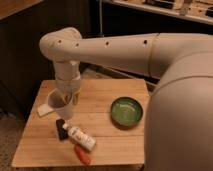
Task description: Place the ceramic cup in the ceramic bowl
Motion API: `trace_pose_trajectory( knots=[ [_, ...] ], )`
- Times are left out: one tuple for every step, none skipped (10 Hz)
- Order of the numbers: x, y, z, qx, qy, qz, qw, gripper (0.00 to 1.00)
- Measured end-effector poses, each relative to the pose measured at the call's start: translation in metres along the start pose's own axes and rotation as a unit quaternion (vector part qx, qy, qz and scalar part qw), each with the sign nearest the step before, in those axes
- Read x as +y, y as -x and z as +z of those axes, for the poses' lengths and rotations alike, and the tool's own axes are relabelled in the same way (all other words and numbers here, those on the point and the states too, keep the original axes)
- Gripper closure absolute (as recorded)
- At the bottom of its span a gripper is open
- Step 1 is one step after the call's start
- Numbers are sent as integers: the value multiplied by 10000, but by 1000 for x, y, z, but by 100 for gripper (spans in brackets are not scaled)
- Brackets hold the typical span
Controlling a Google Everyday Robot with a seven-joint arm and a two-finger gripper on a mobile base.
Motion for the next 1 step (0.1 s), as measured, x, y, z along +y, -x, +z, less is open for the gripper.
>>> trace_pose_trajectory(
  knots=[
    [-8, -8, -5, 21, -69, 97, 9999, 100]
  ],
)
